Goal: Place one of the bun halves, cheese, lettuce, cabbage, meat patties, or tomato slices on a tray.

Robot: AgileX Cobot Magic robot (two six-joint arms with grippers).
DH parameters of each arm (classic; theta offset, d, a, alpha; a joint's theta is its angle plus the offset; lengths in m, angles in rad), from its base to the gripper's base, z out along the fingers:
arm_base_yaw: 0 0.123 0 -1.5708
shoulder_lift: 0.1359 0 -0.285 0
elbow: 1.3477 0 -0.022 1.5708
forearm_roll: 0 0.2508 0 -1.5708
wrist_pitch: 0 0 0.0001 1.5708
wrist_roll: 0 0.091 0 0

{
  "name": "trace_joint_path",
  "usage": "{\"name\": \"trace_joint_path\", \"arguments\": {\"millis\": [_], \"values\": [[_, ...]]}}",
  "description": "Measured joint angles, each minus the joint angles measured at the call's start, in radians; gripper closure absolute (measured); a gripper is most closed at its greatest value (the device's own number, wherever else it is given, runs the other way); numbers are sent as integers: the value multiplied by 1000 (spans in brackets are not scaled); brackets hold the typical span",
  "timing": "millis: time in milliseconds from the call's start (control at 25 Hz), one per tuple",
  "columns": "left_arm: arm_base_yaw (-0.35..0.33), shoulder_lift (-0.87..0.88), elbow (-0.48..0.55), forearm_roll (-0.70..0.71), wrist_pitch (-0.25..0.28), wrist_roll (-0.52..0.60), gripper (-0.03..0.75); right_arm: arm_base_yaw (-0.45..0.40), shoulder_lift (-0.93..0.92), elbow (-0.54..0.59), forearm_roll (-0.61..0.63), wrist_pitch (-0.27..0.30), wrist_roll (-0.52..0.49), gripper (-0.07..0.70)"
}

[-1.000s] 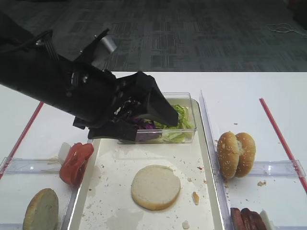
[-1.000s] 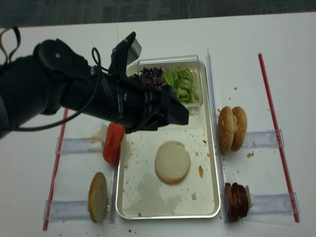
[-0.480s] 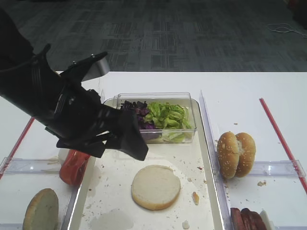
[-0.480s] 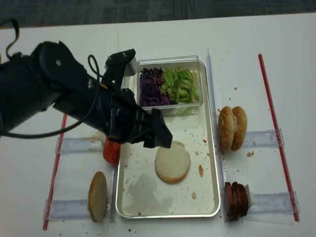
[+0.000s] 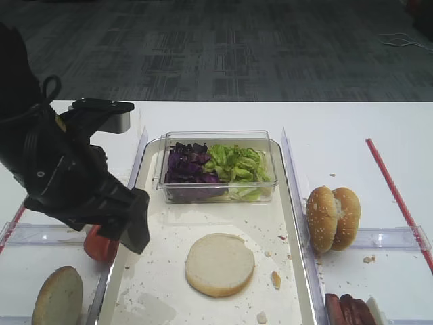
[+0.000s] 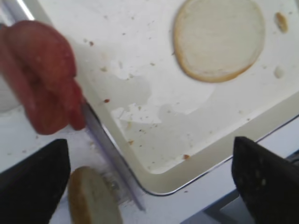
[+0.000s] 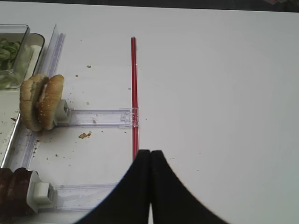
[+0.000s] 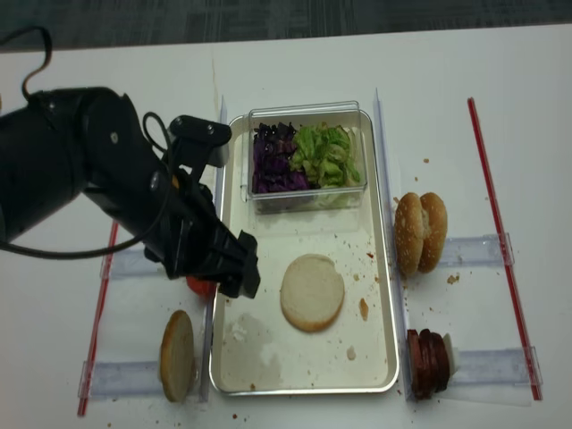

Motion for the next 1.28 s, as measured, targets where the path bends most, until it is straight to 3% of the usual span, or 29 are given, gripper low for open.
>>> {"name": "trace_joint_path", "arguments": {"millis": [440, 880, 1040, 1280], "values": [[0, 0, 0, 326, 112, -115, 39, 0, 0, 0, -2, 0, 0, 330], [9, 0, 0, 346, 116, -196, 39, 0, 0, 0, -2, 0, 0, 330], [80, 0, 0, 346, 106, -218, 39, 0, 0, 0, -2, 0, 0, 330], [251, 0, 0, 348, 114, -226, 39, 0, 0, 0, -2, 0, 0, 330]]}}
